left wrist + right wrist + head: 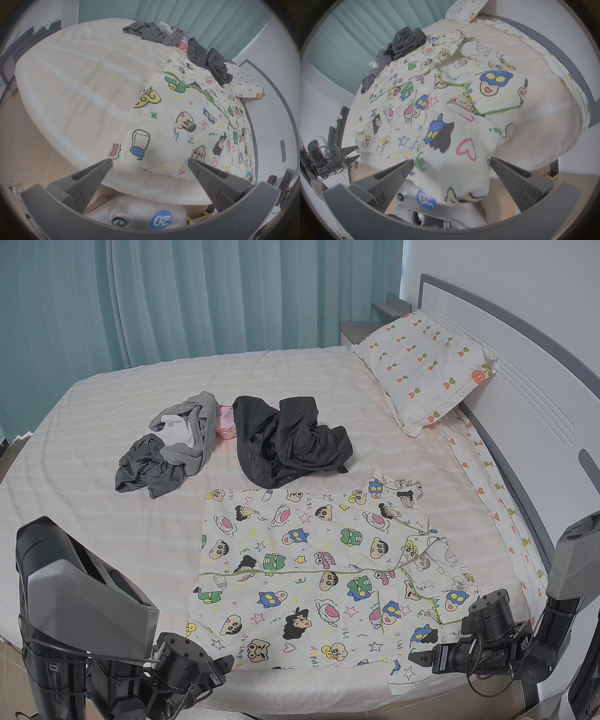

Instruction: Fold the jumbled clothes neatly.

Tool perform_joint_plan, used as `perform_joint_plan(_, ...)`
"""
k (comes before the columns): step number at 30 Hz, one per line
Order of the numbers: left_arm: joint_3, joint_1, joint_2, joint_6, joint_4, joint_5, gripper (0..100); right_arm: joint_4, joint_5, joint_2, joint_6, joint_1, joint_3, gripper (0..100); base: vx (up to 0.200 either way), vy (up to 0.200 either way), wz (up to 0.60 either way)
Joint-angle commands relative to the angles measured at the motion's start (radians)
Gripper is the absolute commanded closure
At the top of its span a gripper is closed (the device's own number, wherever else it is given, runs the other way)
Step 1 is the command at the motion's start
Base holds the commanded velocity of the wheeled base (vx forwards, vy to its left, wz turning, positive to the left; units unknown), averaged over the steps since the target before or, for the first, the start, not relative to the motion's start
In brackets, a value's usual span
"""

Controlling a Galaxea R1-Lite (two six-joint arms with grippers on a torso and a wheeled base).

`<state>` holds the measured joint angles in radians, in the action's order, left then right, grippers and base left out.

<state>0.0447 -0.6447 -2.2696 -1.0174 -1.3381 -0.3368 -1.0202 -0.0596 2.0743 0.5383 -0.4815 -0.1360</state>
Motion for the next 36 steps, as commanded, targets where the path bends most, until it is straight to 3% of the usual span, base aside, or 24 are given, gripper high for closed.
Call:
perform_joint_plan(1,0.030,0.010,-0.038,-0.007,-0.001,-0.005,0,-0.034,-0.020,0.050,0.003,-0.006,-0.002,0,0.000,0.000,0.00)
perform_joint_plan(6,0.061,0.028,-0.054,-0.038,-0.001,-0.016,0,-0.074,-0.051,0.086,0.003,0.001,-0.005,0,0.000,0.000,0.00)
perform_joint_plan(17,0.089,0.066,-0.070,-0.039,-0.001,-0.027,0,-0.092,-0.054,0.129,0.003,0.026,-0.047,0,0.000,0.000,0.00)
perform_joint_plan(18,0.089,0.068,-0.070,-0.039,-0.001,-0.027,100,-0.092,-0.052,0.135,0.003,0.027,-0.050,0,0.000,0.000,0.00)
perform_joint_plan(20,0.090,0.068,-0.070,-0.038,-0.001,-0.027,100,-0.092,-0.052,0.144,0.005,0.027,-0.057,0,0.000,0.000,0.00)
perform_joint_plan(21,0.090,0.068,-0.070,-0.039,-0.001,-0.027,100,-0.092,-0.054,0.148,0.005,0.030,-0.067,100,0.000,0.000,0.00)
perform_joint_plan(36,0.047,0.068,-0.039,-0.016,-0.001,-0.028,100,-0.120,-0.032,0.099,0.048,0.041,-0.002,100,0.000,0.000,0.00)
